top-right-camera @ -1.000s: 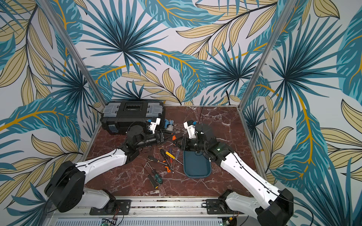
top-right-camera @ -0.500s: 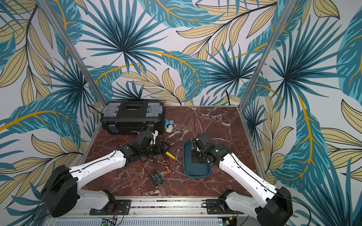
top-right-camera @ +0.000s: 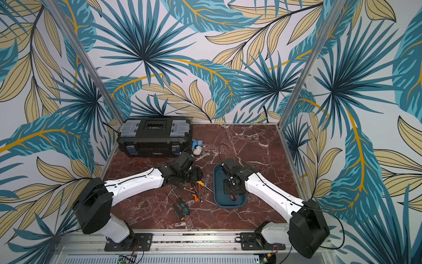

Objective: Put the screwdriver on the desktop into the storage box
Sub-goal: Place the screwdriver in the storage box, then pick up the screwdriver from the center of the board.

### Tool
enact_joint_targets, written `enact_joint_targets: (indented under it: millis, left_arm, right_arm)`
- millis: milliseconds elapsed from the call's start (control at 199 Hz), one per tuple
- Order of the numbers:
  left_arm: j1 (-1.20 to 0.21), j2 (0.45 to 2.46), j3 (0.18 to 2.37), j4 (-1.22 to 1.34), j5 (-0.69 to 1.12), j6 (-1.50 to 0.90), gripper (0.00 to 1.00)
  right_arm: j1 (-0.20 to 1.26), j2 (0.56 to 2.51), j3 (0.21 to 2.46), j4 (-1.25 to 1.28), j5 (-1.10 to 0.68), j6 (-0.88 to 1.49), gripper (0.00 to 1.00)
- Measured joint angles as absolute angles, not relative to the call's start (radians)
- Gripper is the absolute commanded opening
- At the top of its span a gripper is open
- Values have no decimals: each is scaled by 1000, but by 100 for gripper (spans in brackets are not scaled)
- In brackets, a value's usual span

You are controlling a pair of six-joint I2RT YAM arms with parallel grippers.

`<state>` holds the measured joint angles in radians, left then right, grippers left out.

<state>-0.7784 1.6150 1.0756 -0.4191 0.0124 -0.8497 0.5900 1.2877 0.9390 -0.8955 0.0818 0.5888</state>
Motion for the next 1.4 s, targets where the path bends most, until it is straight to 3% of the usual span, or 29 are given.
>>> enact_joint_targets:
  millis: [75,256,427,1401]
  left_arm:
    - [-778,1638,1084,-451,-4,-863,67]
    - [-778,1696,1085,-493,-10,-889,62]
    - [-776,1754,1108,-493,0,-912,56]
    - [-736,1814,1161,-461,26,-952,41]
  right_arm:
    - [591,1258,962,-897,78,583,52]
    - [595,1198,1007,-900,59,571,28]
    - [603,1182,1014,-895,31,571,20]
    - [683,1156,982,-731,-85,611,12]
